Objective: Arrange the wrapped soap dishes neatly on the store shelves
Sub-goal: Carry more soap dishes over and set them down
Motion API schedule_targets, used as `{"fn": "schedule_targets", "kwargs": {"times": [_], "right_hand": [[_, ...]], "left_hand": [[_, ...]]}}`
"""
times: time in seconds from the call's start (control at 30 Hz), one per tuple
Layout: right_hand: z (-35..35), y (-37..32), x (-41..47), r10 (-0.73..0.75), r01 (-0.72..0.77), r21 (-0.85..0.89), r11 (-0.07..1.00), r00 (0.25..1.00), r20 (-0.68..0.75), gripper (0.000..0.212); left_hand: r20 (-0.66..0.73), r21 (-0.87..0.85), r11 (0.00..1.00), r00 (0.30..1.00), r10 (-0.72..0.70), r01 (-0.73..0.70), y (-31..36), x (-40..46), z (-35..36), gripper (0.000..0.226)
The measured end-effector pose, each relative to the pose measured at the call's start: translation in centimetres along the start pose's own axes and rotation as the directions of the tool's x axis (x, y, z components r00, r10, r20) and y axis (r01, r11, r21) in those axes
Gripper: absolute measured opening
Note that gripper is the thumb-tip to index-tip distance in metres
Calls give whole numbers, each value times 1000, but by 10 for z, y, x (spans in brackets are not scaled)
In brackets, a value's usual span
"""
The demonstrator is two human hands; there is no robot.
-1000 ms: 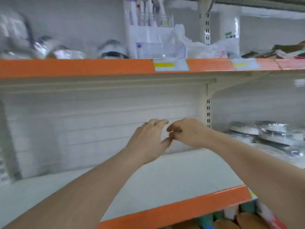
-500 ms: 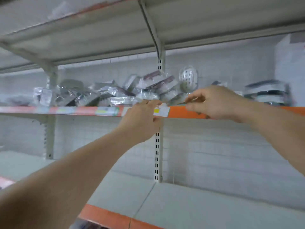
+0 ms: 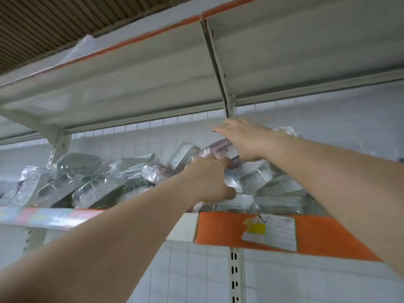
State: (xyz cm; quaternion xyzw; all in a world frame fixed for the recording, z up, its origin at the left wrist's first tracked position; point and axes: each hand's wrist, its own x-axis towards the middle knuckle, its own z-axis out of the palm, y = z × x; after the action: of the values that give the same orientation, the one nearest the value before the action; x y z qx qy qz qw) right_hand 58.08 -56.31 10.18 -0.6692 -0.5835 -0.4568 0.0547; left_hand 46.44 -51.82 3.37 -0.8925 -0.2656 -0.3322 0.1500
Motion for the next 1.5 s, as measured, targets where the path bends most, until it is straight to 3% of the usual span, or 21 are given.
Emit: {"fn": "schedule_targets", "kwargs": {"times": [0.07,0.13,0.23,0.33,0.43,0.53,0.7,0.83,1.2,1.5], "right_hand": [[17,-2,23,-42,47,-75,996,998,55,88],[30,-4,37,-70,77,-73,994,992,101,76],[36,-3,40,-47,47,-46,998,999,-6,47],[28,1,30,48,-60,-92,994,990,-130,44],[11,12,12,184,-216,-107,970,951,-249,51],[-15,21,-21,273,-313,-68,947,901,-337,49],[-51,20,-89,381,-405,-36,914,885,-266,48],[-74,-4,-136,464,-483,-41,875,859,-215,50],[-128,-33,-240,601,-609,-137,782,793,-95,53],[-170,20,-354,694,-688,-215,693,718,-61,55]], "left_hand": [[52,14,1000,998,27,-28,-4,16,5,73],[91,48,998,995,36,-40,-8,26,10,76],[97,220,976,995,-14,-7,-7,36,17,75],[-31,332,943,999,-26,35,-3,42,26,54],[-177,267,963,984,33,16,-8,43,26,34],[-276,186,983,959,63,-12,-15,32,17,36],[-357,-107,992,934,29,-72,-26,-3,1,48],[-389,-423,902,917,-90,-91,-22,-34,-11,55],[-439,-475,810,890,121,-344,39,-95,-12,61],[-473,-531,712,858,200,-459,154,-97,-15,66]]}}
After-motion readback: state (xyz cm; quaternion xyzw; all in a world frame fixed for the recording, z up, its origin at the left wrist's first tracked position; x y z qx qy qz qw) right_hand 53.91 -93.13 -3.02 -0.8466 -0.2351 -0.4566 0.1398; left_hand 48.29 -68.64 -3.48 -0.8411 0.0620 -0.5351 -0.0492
